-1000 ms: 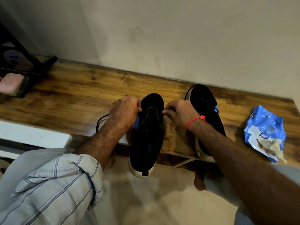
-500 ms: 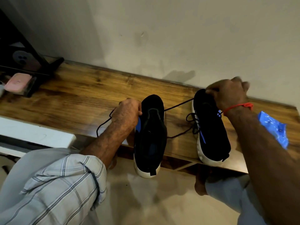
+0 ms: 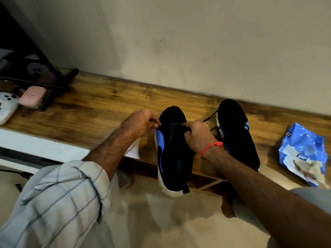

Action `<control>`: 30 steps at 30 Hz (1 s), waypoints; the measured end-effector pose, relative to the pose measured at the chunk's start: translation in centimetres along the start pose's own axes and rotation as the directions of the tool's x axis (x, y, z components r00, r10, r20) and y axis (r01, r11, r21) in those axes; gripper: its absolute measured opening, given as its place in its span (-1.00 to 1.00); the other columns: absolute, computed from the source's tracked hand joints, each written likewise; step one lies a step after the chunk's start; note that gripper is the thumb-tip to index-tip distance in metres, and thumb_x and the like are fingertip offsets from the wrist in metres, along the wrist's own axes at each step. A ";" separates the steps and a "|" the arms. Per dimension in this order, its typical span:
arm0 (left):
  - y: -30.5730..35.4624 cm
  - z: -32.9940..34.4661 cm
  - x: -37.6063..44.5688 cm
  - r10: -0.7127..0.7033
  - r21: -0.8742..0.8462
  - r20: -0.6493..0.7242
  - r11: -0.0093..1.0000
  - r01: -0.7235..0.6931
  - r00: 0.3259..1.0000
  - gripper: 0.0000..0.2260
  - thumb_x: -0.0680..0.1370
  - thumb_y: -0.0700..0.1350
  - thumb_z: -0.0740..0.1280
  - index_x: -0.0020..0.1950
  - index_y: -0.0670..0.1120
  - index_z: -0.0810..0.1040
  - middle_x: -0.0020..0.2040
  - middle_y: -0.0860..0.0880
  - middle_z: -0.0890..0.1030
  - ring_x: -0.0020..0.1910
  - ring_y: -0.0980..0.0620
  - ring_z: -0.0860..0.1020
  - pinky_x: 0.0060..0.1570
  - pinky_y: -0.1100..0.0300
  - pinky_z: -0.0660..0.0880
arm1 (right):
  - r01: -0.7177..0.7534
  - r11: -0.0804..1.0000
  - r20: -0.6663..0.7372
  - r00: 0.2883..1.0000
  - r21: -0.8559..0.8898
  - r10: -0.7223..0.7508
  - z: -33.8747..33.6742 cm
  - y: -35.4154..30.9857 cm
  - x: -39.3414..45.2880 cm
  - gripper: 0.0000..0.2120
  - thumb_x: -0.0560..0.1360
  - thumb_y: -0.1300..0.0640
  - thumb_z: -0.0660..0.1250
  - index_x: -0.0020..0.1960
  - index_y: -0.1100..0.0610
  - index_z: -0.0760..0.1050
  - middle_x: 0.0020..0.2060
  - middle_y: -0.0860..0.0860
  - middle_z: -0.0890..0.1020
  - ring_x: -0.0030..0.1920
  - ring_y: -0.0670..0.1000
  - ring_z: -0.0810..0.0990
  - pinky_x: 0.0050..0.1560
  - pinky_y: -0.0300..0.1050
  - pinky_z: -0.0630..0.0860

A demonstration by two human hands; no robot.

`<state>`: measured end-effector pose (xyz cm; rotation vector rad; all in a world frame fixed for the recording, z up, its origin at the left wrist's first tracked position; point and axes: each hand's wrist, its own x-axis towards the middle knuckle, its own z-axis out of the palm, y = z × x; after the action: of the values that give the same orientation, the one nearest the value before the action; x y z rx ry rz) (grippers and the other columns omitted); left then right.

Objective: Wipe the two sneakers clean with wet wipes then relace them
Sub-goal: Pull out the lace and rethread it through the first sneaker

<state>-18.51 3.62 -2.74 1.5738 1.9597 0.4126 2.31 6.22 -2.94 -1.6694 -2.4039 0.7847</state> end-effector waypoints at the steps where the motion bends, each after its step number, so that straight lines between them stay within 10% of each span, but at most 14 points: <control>1: -0.7 -0.9 -0.1 -0.002 0.000 0.029 1.000 0.002 1.000 -0.88 0.57 -0.19 0.45 0.06 -0.03 0.73 -0.10 0.09 0.67 -0.14 0.21 0.60 -0.22 0.47 0.45 | -0.004 1.000 -0.017 1.000 0.006 0.004 0.0 0.2 0.1 -0.62 0.52 0.29 0.19 0.28 0.18 0.57 0.13 0.24 0.56 0.21 0.19 0.50 0.22 0.02 0.51; 8: -8.3 -8.7 -0.7 -0.143 0.332 -0.183 0.922 0.198 0.973 -0.85 0.60 -0.10 0.43 0.14 0.02 0.73 0.01 -0.12 0.71 0.01 -0.13 0.64 0.04 0.06 0.55 | -0.063 0.993 -0.055 0.996 0.101 0.069 -0.5 1.2 0.5 -0.66 0.49 0.28 0.20 0.20 0.21 0.61 0.11 0.25 0.60 0.15 0.21 0.56 0.17 0.10 0.56; 12: -9.1 -10.5 -1.8 -0.271 0.683 -0.439 0.519 0.515 0.856 -0.67 0.61 -0.19 0.22 0.35 0.01 0.54 0.44 -0.17 0.41 0.41 -0.32 0.28 0.45 -0.27 0.15 | -0.034 0.984 -0.045 0.998 0.176 0.043 -0.7 1.5 1.2 -0.74 0.63 0.11 0.21 0.01 0.20 0.64 -0.14 0.13 0.65 -0.10 0.07 0.61 -0.10 -0.08 0.56; 14: -6.9 -9.2 -1.8 -0.208 0.653 -0.358 0.641 0.403 0.910 -0.60 0.62 -0.18 0.25 0.45 0.05 0.46 0.48 -0.16 0.37 0.43 -0.30 0.26 0.44 -0.31 0.15 | -0.011 0.976 -0.103 0.994 0.217 0.034 -1.2 1.7 1.7 -0.68 0.65 0.05 0.21 -0.18 0.17 0.57 -0.29 0.07 0.58 -0.24 0.03 0.54 -0.21 -0.15 0.42; 19: 0.1 -0.7 -1.0 0.095 0.411 0.090 0.903 -0.124 0.991 -0.56 0.69 0.08 0.20 0.56 0.28 0.23 0.58 0.04 0.29 0.51 -0.15 0.24 0.44 -0.21 0.18 | 0.041 0.991 -0.021 0.999 -0.125 -0.044 -1.3 3.2 2.9 -0.65 0.64 0.06 0.21 0.42 -0.03 0.43 0.37 0.03 0.46 0.40 0.16 0.29 0.37 0.14 0.24; 24: 1.1 3.4 0.8 0.125 0.323 -0.052 0.941 -0.102 0.991 -0.72 0.65 0.06 0.30 0.36 0.07 0.47 0.18 -0.01 0.62 0.23 -0.07 0.52 0.23 -0.01 0.39 | 0.086 0.987 -0.046 0.995 -0.133 -0.093 -0.9 3.7 3.6 -0.76 0.63 0.00 0.24 0.25 -0.02 0.54 0.17 0.03 0.62 0.30 0.15 0.43 0.30 0.09 0.26; 30: 1.2 2.6 1.9 0.047 0.091 -0.105 0.995 -0.037 0.993 -0.96 0.59 -0.02 0.42 -0.02 0.04 0.65 -0.06 0.05 0.65 -0.06 0.08 0.61 0.00 0.02 0.63 | 0.162 0.986 -0.022 0.987 0.035 -0.161 -1.6 3.4 4.4 -0.89 0.60 0.12 0.31 0.05 0.14 0.56 -0.09 0.03 0.62 -0.04 0.03 0.59 -0.26 -0.35 0.36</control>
<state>-16.21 5.49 -4.51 1.6829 2.0541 0.4410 4.02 11.65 -4.06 -1.4395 -2.4582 0.7780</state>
